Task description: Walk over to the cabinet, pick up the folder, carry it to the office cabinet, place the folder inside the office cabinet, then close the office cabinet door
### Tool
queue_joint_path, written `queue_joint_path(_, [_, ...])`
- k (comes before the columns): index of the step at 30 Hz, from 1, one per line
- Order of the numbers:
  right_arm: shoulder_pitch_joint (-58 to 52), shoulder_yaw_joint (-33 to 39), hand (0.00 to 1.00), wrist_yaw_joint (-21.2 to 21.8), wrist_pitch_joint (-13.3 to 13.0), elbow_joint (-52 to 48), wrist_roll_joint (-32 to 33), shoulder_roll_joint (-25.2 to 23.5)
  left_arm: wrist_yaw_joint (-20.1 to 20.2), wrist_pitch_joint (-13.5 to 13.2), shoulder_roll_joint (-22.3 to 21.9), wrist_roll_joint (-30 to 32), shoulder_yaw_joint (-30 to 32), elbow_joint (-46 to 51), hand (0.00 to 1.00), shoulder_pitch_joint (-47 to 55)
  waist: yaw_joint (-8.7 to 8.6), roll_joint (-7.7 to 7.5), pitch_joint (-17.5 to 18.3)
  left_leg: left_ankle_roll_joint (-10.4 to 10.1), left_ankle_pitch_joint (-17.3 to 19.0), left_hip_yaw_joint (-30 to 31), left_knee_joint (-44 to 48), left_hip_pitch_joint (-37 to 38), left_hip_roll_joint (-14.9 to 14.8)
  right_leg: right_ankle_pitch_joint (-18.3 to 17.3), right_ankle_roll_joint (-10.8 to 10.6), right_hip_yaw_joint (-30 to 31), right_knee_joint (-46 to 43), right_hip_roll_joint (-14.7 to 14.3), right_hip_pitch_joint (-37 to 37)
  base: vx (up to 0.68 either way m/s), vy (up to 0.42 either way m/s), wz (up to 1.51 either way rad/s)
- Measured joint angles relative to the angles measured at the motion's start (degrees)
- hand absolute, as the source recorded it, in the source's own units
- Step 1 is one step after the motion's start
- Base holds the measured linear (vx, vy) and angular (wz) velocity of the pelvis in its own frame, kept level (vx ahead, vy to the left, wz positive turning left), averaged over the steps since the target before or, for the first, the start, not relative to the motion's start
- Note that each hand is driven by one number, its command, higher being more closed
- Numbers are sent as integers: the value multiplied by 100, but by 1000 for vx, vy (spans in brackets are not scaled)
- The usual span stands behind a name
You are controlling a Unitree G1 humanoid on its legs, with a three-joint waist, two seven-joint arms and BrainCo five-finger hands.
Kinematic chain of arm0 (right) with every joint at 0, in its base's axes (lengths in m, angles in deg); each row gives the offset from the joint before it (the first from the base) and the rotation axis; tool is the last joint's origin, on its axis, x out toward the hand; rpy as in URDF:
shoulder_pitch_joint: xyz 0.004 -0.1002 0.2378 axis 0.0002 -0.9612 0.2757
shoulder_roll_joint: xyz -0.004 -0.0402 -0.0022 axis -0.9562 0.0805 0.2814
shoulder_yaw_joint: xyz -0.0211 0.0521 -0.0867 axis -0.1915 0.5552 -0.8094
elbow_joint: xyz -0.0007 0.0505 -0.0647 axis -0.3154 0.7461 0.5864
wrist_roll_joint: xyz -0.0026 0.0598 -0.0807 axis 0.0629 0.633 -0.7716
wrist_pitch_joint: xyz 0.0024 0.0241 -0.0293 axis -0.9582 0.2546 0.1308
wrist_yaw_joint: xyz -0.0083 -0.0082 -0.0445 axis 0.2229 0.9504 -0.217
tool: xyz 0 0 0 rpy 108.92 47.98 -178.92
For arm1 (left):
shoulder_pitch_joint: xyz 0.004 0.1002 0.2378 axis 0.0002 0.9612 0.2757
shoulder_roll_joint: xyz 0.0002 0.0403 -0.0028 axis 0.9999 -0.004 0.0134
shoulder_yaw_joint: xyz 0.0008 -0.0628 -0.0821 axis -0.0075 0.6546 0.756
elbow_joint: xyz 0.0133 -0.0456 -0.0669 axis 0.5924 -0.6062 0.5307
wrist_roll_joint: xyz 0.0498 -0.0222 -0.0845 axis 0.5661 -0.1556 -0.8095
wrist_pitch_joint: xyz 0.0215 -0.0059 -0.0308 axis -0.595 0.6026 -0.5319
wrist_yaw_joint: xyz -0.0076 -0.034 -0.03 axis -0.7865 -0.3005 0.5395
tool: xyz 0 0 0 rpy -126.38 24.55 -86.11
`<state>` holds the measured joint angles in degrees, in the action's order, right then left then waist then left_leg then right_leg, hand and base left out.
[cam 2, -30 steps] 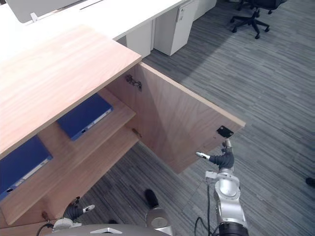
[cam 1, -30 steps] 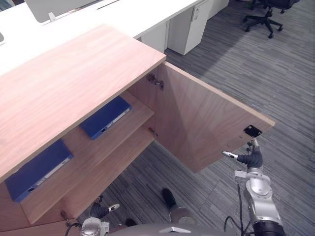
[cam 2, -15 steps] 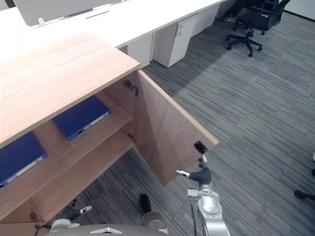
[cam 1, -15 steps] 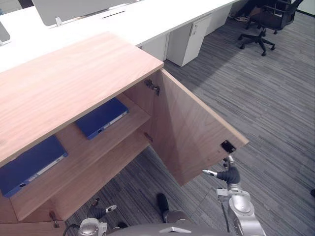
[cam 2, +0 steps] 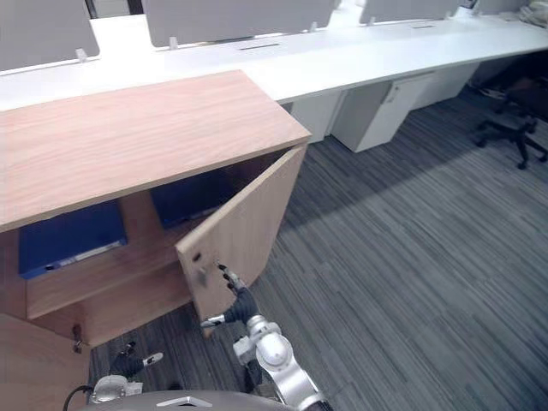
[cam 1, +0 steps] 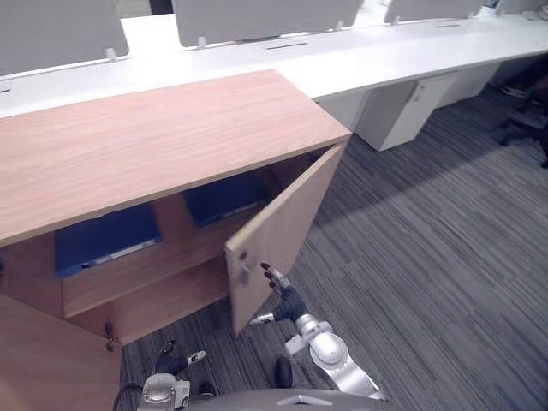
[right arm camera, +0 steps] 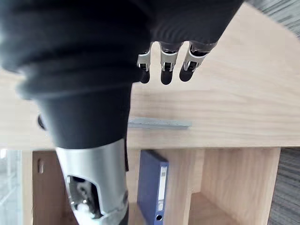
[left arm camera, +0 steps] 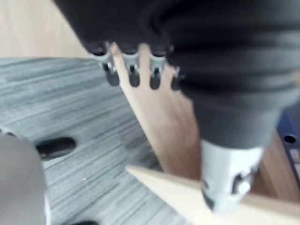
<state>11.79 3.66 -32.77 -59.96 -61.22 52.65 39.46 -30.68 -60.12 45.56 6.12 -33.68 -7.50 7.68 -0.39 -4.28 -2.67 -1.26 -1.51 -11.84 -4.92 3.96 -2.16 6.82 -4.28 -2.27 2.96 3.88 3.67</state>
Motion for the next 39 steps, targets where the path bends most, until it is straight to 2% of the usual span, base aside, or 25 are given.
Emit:
queue_joint_path(5, [70,176,0,-11,5,137,-4,11,-17,0,12,0,-62,1,0,-1,41,-86,48,148,59,111,-2,-46,212,-55,-115,-22,-29,189,-5,36,96,15])
queue_joint_path(7, [75,570,0,-49,6,142,-4,-12,-16,0,61,0,-110,4,0,0,44,-125,75,192,84,167,-1,-77,294,-53,-223,-58,-41,267,-7,68,72,17])
queue_joint_path(13, [-43,1603,0,-257,32,640,-175,-20,-14,-1,148,-2,-116,49,0,9,51,-150,67,317,104,447,1,-75,418,-148,-241,-292,-75,401,-163,73,42,29])
queue_joint_path(22, [-215,2444,0,-429,169,2094,-215,-199,-5,-1,197,-7,-59,38,0,11,33,-106,48,312,102,886,1,-71,385,-415,-119,-648,-252,387,-306,27,-18,25])
queue_joint_path(28, [-307,2722,0,-441,322,2964,-189,-358,-6,4,144,-81,74,-20,0,65,13,-77,49,286,74,1017,-1,-22,368,-516,-70,-738,-273,373,-391,-36,-32,8])
queue_joint_path(37, [-316,3015,0,-596,483,3570,-114,-413,-6,11,91,-185,121,-151,0,52,-33,-5,8,281,54,1031,-5,18,365,-540,-89,-778,-247,376,-456,-16,-9,3])
queue_joint_path(39, [-227,3119,0,-640,491,3751,-110,-423,-5,11,84,-248,122,-162,0,49,-42,-30,17,281,54,1022,-5,14,365,-531,-95,-773,-236,375,-456,0,0,0])
